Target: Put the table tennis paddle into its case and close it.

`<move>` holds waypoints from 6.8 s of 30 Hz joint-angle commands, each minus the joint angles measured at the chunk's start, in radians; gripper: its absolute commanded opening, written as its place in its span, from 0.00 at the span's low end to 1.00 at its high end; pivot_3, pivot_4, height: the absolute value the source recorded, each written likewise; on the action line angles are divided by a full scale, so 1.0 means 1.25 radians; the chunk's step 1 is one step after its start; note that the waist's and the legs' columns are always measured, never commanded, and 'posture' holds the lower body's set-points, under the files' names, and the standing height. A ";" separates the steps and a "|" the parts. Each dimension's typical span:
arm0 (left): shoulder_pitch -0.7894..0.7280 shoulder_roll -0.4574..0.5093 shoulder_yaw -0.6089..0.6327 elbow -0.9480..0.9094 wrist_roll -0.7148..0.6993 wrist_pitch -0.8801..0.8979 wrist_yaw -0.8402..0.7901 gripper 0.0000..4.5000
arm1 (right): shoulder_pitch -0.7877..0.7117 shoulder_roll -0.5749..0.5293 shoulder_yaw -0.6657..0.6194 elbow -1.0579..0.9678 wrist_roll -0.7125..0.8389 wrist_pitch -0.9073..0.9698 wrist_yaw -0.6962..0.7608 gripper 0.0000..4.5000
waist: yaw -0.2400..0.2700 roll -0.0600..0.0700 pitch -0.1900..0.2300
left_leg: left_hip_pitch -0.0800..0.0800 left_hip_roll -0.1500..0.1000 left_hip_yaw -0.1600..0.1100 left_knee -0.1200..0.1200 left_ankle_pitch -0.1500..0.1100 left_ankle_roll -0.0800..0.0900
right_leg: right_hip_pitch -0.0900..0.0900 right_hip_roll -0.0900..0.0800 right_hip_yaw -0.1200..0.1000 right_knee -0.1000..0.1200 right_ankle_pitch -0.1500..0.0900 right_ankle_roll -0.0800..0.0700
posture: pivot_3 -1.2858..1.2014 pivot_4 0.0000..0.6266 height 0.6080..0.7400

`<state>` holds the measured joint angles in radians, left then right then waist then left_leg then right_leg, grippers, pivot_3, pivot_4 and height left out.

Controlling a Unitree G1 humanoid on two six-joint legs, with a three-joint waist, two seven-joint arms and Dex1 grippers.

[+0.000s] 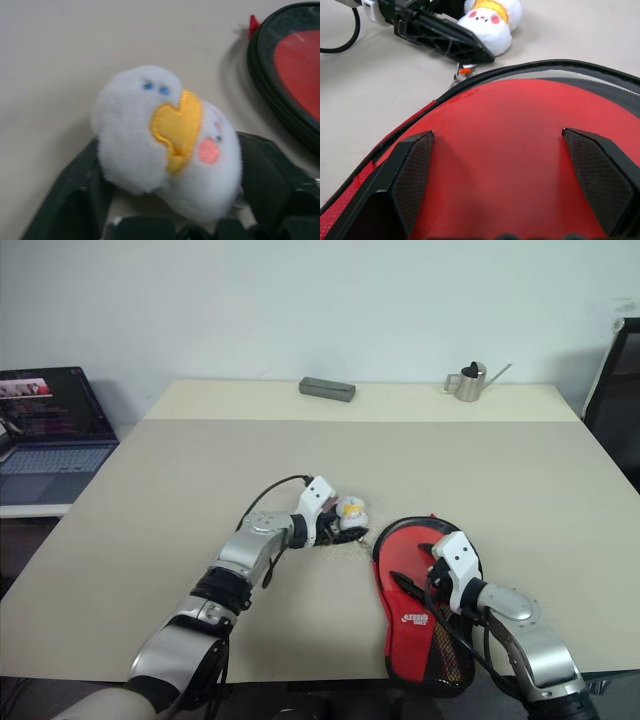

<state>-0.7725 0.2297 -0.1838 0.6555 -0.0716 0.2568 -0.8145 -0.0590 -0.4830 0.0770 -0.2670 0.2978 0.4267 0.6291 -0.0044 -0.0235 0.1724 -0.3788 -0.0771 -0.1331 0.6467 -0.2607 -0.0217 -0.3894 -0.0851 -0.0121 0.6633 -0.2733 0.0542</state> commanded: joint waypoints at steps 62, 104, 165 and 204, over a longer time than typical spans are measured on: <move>-0.391 -0.094 0.048 0.515 0.110 -0.326 0.128 0.04 | 0.138 0.111 0.151 -0.024 -0.157 0.146 -0.238 1.00 | -0.004 -0.007 -0.014 | 0.012 0.001 -0.001 -0.003 -0.003 0.003 | 0.013 0.002 0.000 -0.004 -0.003 0.007 | 0.52 0.24 1.00; -0.419 -0.295 -0.004 0.570 0.334 -0.344 0.266 0.27 | 0.197 0.183 0.194 -0.083 -0.186 0.176 -0.294 1.00 | -0.004 -0.008 -0.014 | 0.013 0.001 -0.001 -0.004 -0.004 0.003 | 0.013 0.002 0.000 -0.005 -0.004 0.009 | 0.52 0.24 1.00; 0.117 0.141 -0.007 -0.532 -0.225 0.144 -0.280 0.94 | -0.063 -0.255 -0.279 -0.040 0.174 0.133 0.171 1.00 | 0.002 0.001 -0.004 | -0.002 0.000 0.000 -0.001 -0.005 0.002 | 0.000 0.000 0.001 -0.004 -0.002 0.002 | 0.52 0.24 1.00; 0.077 -0.136 -0.196 -0.122 0.002 -0.144 -0.241 0.94 | -0.470 -0.174 -0.137 0.295 0.054 0.137 0.106 1.00 | -0.004 0.003 -0.005 | -0.001 0.000 0.002 0.000 -0.003 0.000 | 0.000 -0.001 0.002 -0.002 -0.001 0.002 | 0.52 0.24 1.00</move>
<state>-0.6915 0.0629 -0.4247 0.5161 -0.0733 0.0763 -1.1141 -0.6080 -0.6977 -0.0805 0.1070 0.3532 0.5770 0.7684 -0.0097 -0.0203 0.1667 -0.3799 -0.0774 -0.1312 0.6467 -0.2647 -0.0214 -0.3894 -0.0859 -0.0103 0.6605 -0.2751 0.0572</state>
